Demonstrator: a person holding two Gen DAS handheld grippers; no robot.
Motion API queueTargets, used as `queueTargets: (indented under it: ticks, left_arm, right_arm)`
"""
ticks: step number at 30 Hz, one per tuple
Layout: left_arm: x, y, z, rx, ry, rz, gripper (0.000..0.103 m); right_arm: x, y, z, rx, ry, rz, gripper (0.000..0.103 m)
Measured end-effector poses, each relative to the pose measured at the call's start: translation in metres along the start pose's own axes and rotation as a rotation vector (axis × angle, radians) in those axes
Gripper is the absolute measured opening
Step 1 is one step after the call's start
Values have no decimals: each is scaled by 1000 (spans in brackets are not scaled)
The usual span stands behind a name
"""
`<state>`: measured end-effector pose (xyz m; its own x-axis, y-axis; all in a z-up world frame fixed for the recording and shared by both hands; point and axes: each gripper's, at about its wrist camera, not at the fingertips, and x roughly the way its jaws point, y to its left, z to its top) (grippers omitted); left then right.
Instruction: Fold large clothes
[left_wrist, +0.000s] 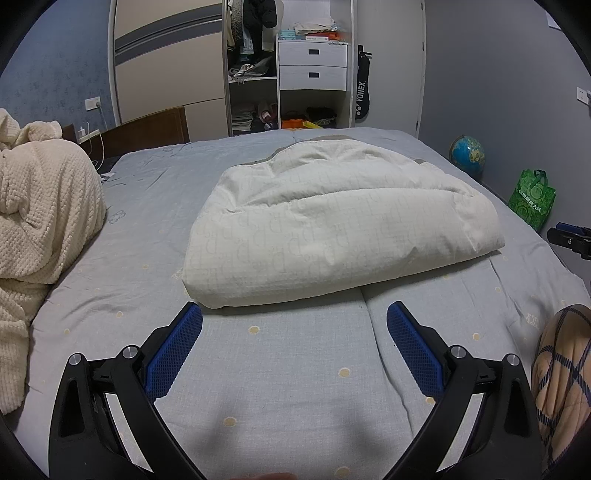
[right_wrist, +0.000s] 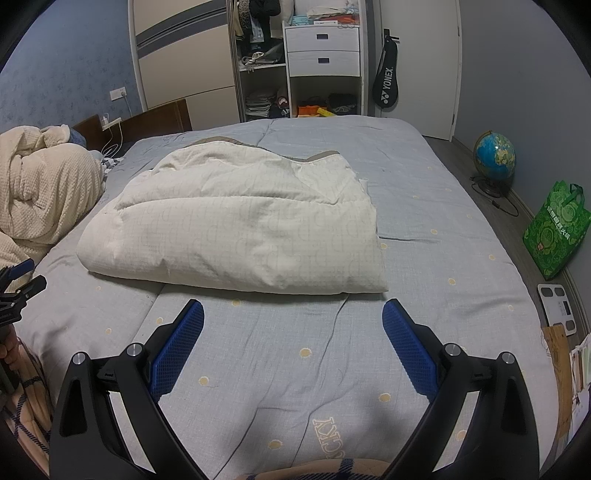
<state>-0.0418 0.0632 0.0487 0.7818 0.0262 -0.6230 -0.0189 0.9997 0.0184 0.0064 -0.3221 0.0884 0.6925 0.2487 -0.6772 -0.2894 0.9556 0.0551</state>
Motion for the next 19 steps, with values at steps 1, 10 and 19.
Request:
queueTargets:
  ticks: [1,10,19]
  left_arm:
    - [0,0,0,0,0,0,96]
    - [0,-3,0,3,-8,-18,96]
    - [1,-3,0,7,-2,-15,96]
  right_arm:
    - [0,0,0,0,0,0,93]
    - [0,0,0,-1,-1,0,93]
    - [0,0,0,-1,-1,0,93]
